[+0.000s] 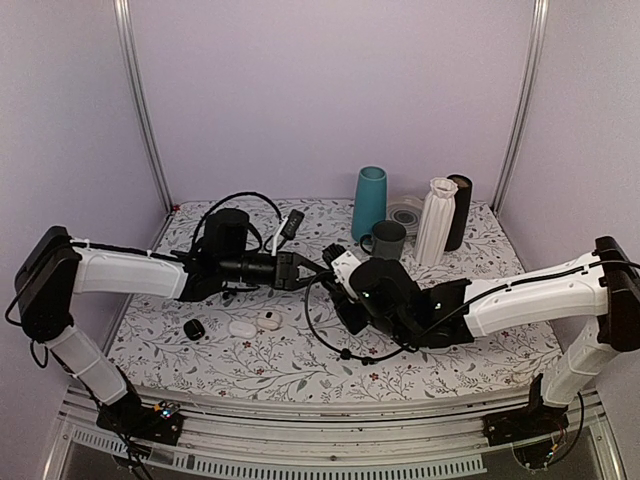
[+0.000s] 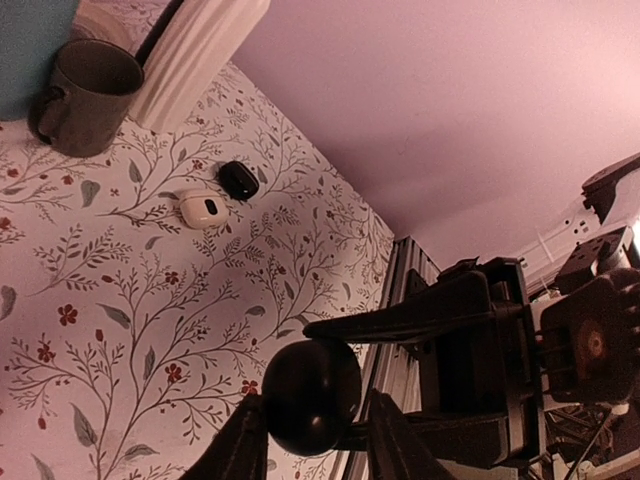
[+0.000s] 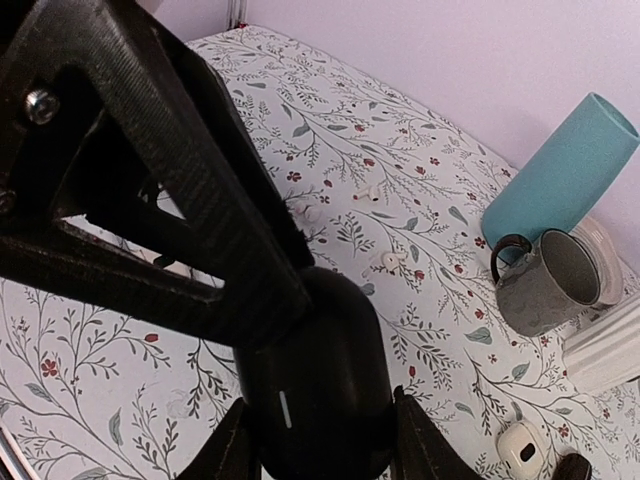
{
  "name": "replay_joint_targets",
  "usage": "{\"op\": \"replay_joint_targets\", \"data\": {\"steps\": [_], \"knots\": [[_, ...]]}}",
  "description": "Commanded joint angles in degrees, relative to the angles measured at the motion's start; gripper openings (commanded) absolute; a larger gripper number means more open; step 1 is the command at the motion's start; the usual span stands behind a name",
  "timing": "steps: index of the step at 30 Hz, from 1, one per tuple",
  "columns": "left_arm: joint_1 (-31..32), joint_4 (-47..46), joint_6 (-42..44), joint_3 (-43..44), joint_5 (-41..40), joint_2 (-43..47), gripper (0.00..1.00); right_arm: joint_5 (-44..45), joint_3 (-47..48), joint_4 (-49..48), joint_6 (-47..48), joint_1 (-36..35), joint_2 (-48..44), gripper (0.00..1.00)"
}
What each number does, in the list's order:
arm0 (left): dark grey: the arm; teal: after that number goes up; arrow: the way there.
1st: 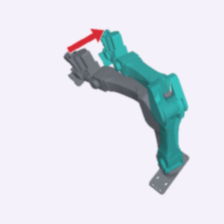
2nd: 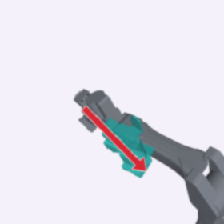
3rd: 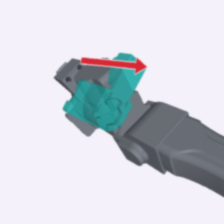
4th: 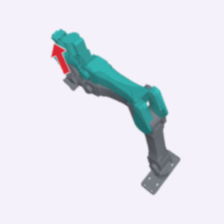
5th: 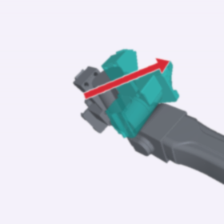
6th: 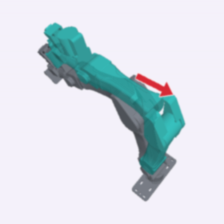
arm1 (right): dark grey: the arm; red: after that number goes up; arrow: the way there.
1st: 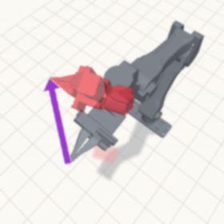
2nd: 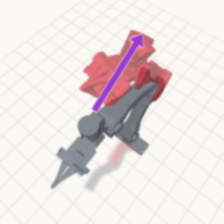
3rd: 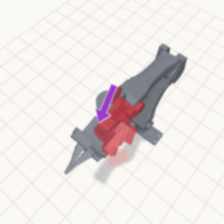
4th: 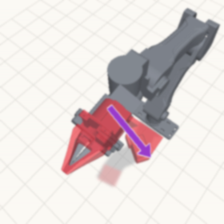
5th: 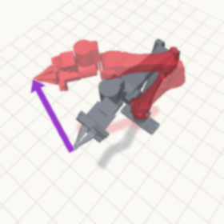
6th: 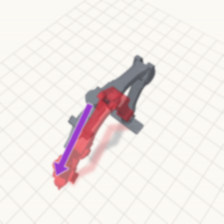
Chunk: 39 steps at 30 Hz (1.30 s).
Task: Insert the wireless bluetooth earbuds into the charging case
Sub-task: Pass from the right arm to the left
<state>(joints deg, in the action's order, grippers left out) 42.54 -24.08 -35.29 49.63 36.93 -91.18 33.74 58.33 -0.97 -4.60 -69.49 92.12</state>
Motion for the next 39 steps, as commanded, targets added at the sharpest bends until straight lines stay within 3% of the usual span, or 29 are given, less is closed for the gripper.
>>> {"op": "replay_joint_targets", "data": {"steps": [1, 6, 15, 20, 23, 26, 30, 39], "knots": [[0.9, 2.0, 0.9, 2.2, 2.8, -1.8, 0.35, 2.3, -0.2, -1.4, 1.3, -0.3, -2.3, 0.27], [1.5, 2.9, 0.9, 3.4, 3.8, -3.4, 0.4, 2.2, -0.1, -1.2, 1.6, -0.3, -2.8, 0.28], [1.9, 0.5, -1.0, 4.3, 4.0, -3.9, 0.37, 1.0, 0.2, -1.0, 1.7, -0.3, -2.6, 0.28], [2.0, -0.8, -2.1, 4.4, 4.1, -4.2, 0.26, 0.1, 0.4, -1.1, 1.6, -0.3, -2.8, 0.29], [2.0, -1.6, -2.4, 4.0, 3.7, -4.1, 0.07, -0.3, 1.0, -0.3, 1.8, -0.3, -2.4, 0.33], [2.0, -3.2, -2.5, 3.5, 3.9, -3.6, 0.0, -1.1, 1.3, 0.3, 1.4, -0.3, -2.4, 0.36], [2.0, -4.3, -1.7, 2.7, 3.2, -1.9, 0.0, -2.5, 1.2, 0.0, 0.1, -0.3, -3.3, 0.46], [2.0, 0.5, 3.1, 1.6, -6.3, 4.6, 0.0, -7.8, -0.5, -1.5, -3.6, 2.3, -8.0, 0.82]]}}
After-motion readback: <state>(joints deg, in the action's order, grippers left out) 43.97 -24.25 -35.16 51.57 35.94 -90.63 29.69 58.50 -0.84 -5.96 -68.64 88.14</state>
